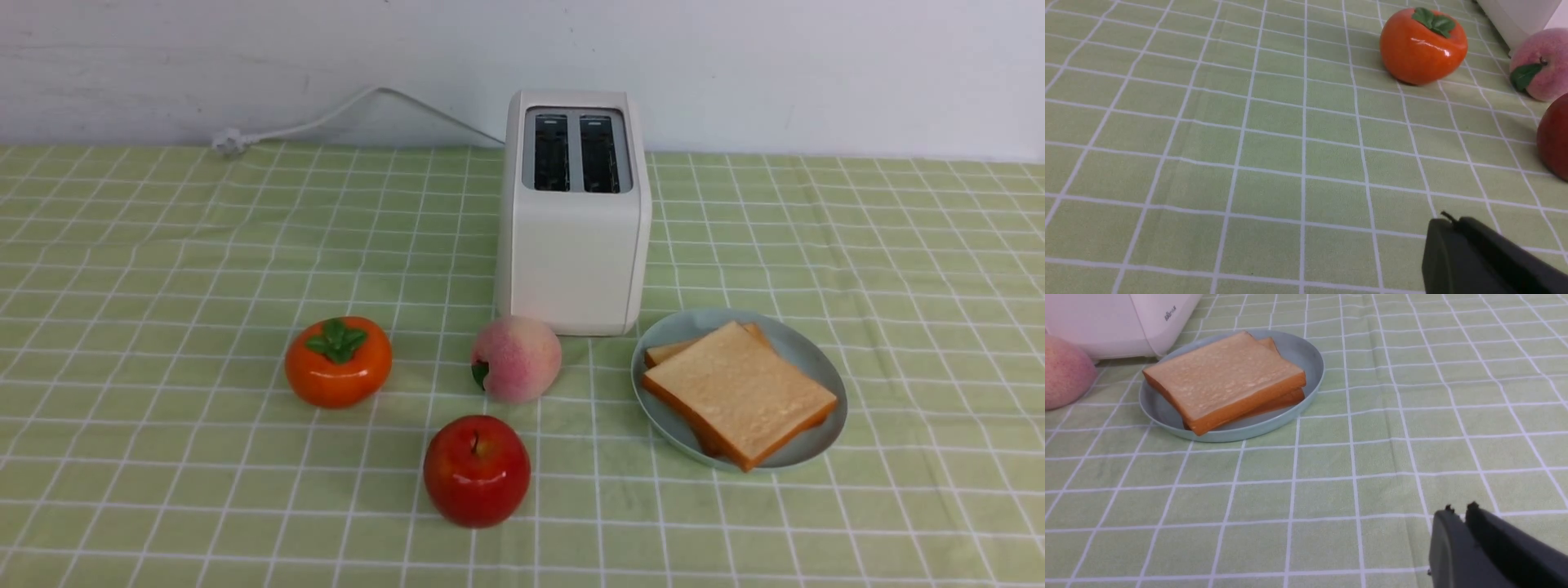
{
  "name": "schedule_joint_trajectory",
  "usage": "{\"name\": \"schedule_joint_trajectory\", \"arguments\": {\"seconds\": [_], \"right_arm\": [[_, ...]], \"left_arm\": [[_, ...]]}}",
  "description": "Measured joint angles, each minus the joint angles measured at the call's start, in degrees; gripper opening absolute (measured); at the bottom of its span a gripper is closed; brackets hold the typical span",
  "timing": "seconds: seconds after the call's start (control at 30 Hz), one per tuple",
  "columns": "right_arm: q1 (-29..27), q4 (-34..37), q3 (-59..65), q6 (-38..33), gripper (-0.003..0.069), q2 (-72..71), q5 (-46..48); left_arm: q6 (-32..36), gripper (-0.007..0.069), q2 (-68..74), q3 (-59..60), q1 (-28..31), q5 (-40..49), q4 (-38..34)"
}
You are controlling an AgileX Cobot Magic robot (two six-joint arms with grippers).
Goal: Take toasted bread from bread machine on green coffee tablecloth place on plate.
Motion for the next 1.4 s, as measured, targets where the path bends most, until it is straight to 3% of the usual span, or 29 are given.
{"name": "schedule_joint_trajectory", "arguments": {"seconds": [1.4], "right_arm": [[0.00, 0.00, 0.00, 0.00, 0.0113, 0.00, 0.00]], "left_arm": [[-0.05, -0.0010, 0.00, 0.00, 0.00, -0.04, 0.00]]}}
